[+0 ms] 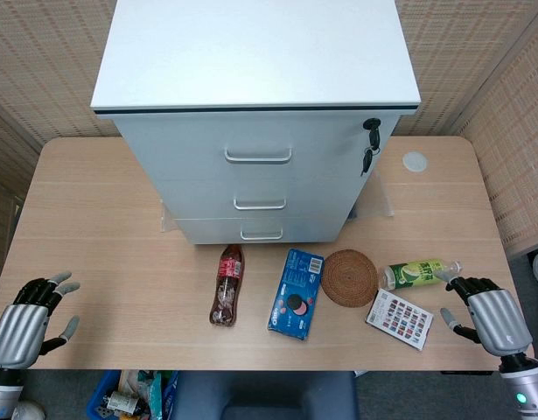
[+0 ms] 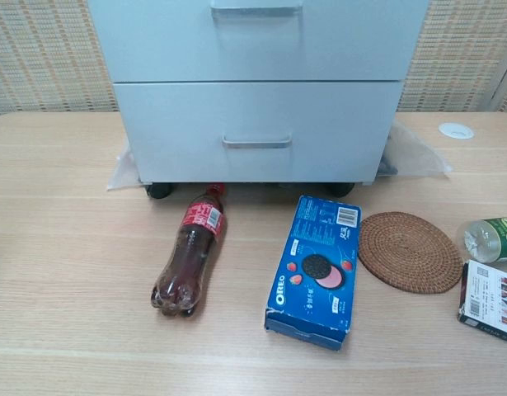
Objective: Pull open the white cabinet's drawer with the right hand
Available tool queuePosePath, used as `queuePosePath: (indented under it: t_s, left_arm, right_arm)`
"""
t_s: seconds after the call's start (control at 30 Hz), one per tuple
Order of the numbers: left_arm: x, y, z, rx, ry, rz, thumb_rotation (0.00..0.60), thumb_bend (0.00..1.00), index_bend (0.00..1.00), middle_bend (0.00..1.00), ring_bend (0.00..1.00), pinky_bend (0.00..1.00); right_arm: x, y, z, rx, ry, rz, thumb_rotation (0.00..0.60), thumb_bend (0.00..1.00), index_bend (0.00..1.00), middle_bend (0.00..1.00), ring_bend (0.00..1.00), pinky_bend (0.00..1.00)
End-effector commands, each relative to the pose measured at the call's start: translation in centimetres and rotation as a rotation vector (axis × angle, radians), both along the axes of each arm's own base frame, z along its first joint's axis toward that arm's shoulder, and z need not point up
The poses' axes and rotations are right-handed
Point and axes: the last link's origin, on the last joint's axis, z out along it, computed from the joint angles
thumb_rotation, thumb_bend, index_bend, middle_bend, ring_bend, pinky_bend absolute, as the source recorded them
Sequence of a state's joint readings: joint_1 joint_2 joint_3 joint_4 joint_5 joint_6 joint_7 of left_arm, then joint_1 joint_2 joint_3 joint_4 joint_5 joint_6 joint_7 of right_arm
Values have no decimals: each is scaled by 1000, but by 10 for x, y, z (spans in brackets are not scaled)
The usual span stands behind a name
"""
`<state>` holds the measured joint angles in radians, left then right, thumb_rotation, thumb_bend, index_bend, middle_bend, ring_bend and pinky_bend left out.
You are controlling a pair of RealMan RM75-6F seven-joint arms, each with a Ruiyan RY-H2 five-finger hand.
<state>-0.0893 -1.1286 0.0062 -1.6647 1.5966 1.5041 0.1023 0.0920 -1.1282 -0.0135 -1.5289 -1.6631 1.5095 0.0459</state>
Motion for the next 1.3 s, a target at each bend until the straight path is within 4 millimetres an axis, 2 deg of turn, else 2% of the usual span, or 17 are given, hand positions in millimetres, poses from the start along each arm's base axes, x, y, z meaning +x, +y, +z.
queuePosePath:
  t_s: [0.03, 0.37, 0.57, 0.9, 1.0, 1.1, 1.3]
  left_arm:
    - [0, 0, 0, -1, 1, 1, 600, 337, 265, 187, 204, 166]
    - [-1, -1, 1, 2, 4, 3, 600, 336, 264, 187, 204, 166]
    - [0, 0, 3, 6, 3, -1, 600, 336, 264, 187, 204, 166]
    - [1, -1, 4, 1, 5, -2, 600, 336, 264, 187, 204, 166]
    - [-1, -2, 5, 0, 5, 9, 600, 336, 264, 187, 203, 166]
    - [-1, -2, 5, 0, 8, 9, 600, 337, 264, 187, 204, 166]
    - [1, -2, 4, -3, 9, 4, 600, 336, 265, 187, 204, 166]
  right_arm:
    - [0, 0, 0, 0, 0, 1, 600, 290, 241, 414, 406, 410]
    - [5, -1, 0, -4, 3, 23, 600, 290, 241, 414, 406, 409]
    - [25, -12, 2, 14, 14, 79, 600, 290, 240, 437, 433, 438]
    - [97, -60, 11, 61, 70, 199, 600, 285, 240, 709, 702, 584]
    - [123, -78, 11, 60, 75, 242, 600, 285, 224, 793, 813, 629]
    - [144, -92, 11, 67, 86, 279, 600, 288, 222, 825, 858, 681]
    - [184, -117, 4, 117, 112, 318, 600, 337, 222, 867, 917, 720]
